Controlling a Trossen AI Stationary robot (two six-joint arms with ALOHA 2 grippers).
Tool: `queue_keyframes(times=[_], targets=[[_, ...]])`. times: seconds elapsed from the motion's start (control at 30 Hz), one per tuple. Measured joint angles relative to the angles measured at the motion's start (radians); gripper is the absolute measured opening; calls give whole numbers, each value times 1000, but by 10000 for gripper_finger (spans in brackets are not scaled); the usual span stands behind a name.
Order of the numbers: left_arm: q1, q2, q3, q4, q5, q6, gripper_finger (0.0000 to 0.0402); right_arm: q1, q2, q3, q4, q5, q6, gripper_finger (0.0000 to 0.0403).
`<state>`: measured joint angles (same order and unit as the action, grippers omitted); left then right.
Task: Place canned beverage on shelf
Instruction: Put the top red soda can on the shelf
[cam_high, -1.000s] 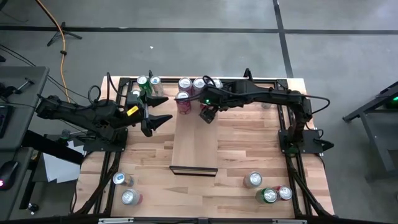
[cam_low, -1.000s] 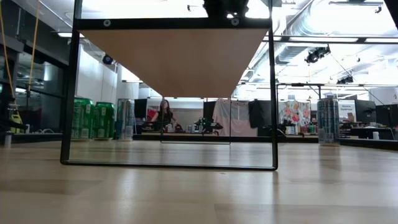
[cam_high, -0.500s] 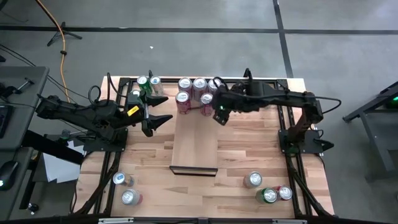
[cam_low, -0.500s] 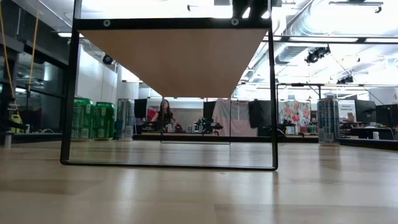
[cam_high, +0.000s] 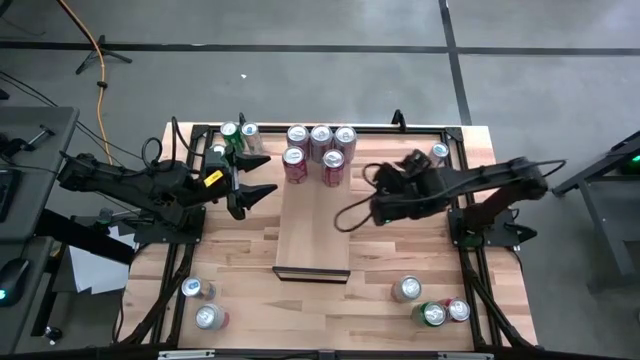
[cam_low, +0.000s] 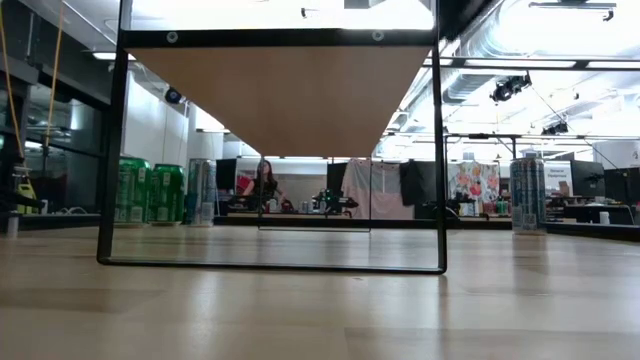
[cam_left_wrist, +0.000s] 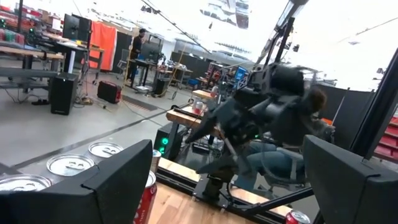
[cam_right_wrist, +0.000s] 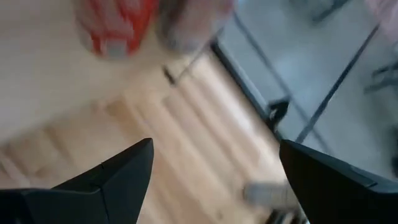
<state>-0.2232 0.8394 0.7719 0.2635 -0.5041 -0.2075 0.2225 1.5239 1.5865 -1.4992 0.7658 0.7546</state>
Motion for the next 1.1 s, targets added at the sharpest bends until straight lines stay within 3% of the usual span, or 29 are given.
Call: queue_keyframes(times=[0.2, 0.33, 0.47, 0.67, 0.8, 0.9, 1.07, 1.1], targets=[[0, 0, 0, 3, 0, -1, 348, -39, -238, -230, 233, -212, 59, 334], [0, 0, 0, 4, 0, -20, 348, -56, -346, -294, 366, -192, 176, 334], [0, 0, 0, 3, 0, -27, 348, -74, -402, -344, 450, -181, 123, 334], [0, 0, 0, 5, 0, -27, 348, -107, -398, -360, 454, -89, 285, 334], [0, 0, 0, 7, 0, -27, 348, -142, -363, -360, 549, -147, 228, 324], [0, 0, 0, 9, 0, -27, 348, -168, -311, -360, 680, -219, 182, 265], [0, 0, 0, 10, -2, -26, 348, -192, -200, -360, 818, -224, 135, 48], [0, 0, 0, 2, -5, -21, 348, -195, -182, -360, 837, -219, 123, 25]])
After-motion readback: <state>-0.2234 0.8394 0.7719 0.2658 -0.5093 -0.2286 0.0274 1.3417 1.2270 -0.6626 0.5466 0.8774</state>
